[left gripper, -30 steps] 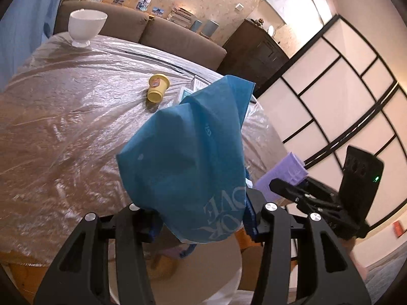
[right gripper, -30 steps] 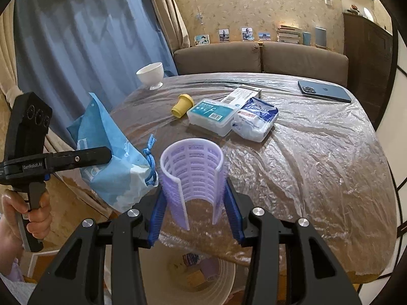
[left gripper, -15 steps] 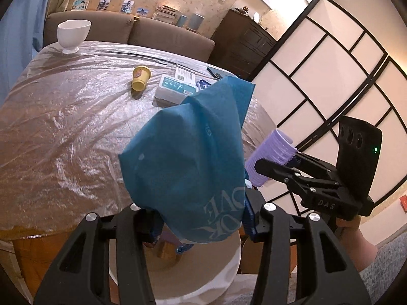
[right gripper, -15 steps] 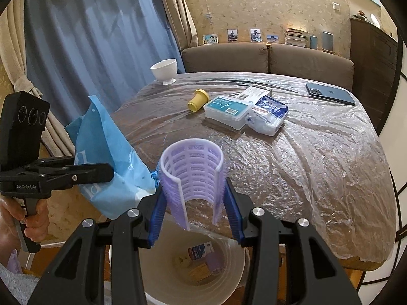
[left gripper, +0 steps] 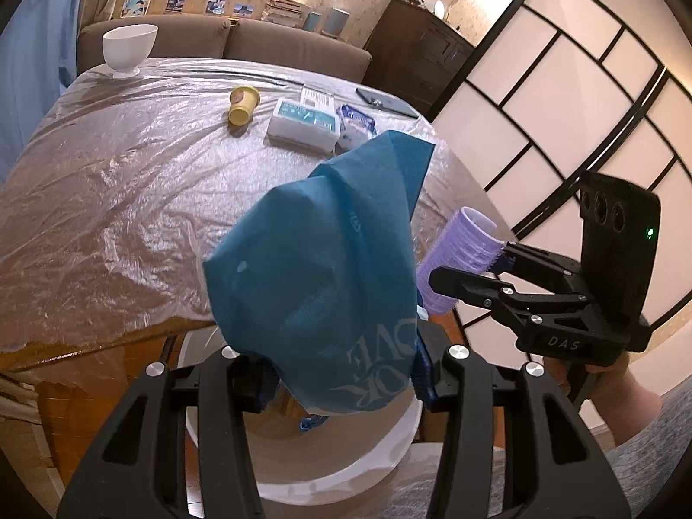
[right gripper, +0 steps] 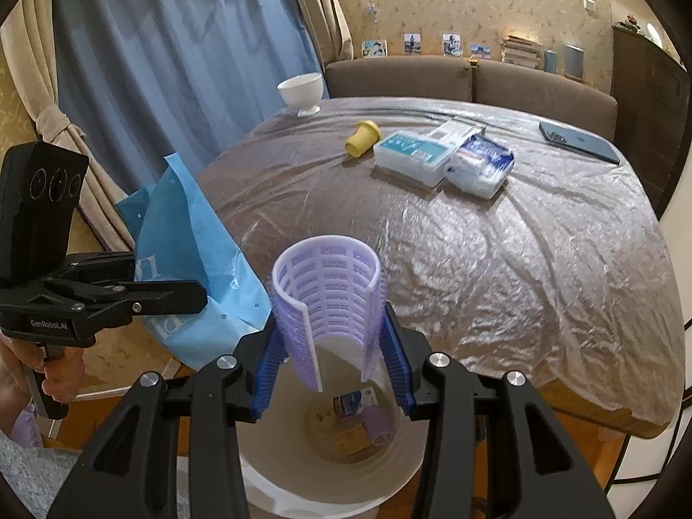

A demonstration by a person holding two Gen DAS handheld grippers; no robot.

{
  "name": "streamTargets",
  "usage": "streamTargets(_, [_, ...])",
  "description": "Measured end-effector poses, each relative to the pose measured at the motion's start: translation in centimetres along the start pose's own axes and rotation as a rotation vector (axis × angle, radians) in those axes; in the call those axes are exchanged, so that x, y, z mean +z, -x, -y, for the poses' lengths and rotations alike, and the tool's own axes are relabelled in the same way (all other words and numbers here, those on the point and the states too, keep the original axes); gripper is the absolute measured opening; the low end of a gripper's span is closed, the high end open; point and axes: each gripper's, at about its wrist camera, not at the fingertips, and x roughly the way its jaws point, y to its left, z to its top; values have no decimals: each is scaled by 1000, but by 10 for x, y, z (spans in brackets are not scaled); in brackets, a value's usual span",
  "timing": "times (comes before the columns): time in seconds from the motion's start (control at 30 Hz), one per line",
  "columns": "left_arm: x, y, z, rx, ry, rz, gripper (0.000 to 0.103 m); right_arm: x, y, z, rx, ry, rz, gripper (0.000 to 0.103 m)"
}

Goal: Collect trash
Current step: 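Carry the blue bag and lavender cylinder off the table over the white bin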

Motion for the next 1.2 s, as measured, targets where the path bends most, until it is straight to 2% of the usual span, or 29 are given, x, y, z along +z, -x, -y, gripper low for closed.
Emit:
streamTargets(0.6, [-30, -14, 11, 101, -90, -82, 49, -29, -17, -2, 1, 12, -98, 43])
streamTargets(1.2, [-55, -43, -1, 143, -82, -165, 49, -53, -39, 3, -4, -6, -173, 43])
